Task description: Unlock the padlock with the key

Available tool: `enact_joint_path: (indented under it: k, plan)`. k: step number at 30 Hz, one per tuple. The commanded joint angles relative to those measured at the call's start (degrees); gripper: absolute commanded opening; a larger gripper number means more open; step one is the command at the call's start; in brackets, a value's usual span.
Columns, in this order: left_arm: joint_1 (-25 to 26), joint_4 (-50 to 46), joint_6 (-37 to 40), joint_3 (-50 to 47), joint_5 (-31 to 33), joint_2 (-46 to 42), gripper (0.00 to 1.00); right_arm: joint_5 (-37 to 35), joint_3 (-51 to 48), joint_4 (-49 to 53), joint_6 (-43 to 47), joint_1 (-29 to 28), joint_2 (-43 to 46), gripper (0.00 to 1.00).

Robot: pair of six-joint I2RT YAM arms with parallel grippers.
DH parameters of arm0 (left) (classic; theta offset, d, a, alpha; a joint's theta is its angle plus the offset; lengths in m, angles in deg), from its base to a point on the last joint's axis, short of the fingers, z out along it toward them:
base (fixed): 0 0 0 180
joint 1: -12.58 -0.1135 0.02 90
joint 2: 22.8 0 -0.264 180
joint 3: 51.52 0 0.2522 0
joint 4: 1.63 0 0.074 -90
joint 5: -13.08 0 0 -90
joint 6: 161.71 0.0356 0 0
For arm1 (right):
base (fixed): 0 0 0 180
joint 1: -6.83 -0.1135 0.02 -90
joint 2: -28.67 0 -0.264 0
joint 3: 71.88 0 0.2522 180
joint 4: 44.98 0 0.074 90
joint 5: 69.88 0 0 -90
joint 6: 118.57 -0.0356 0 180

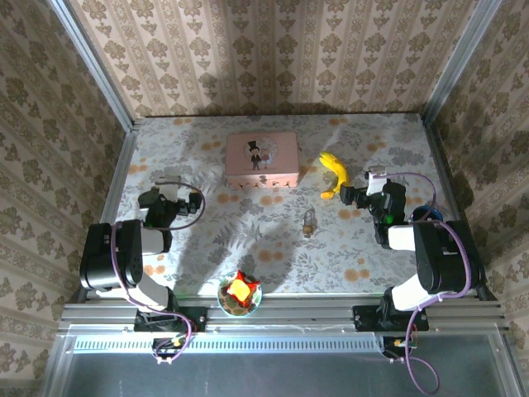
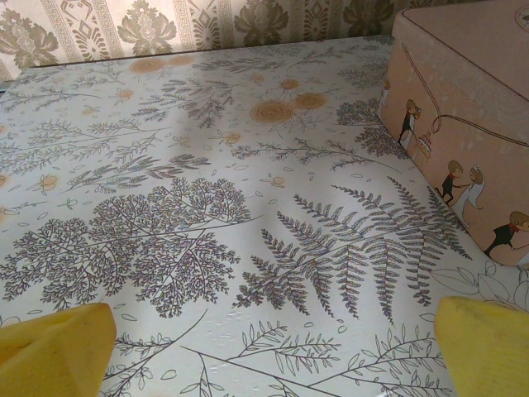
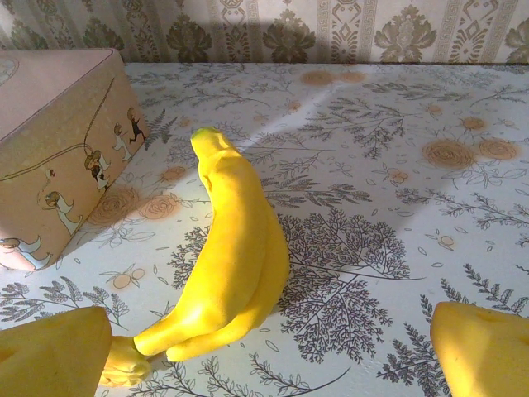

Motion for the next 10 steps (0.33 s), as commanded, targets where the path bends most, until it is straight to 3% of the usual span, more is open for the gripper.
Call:
enact_joint_path:
  k: [1,10]
  plan:
    - [0.3,1.9,1.6,0.1,-0.5,0.1,1.0,1.3,-0.7,-0.2,0.8,0.2,-0.2,1.0]
    - [0.5,1.7,1.6,0.1,-0.2,0.0,1.0,1.3,-0.7,-0.2,0.8,0.2,-0.2,1.0]
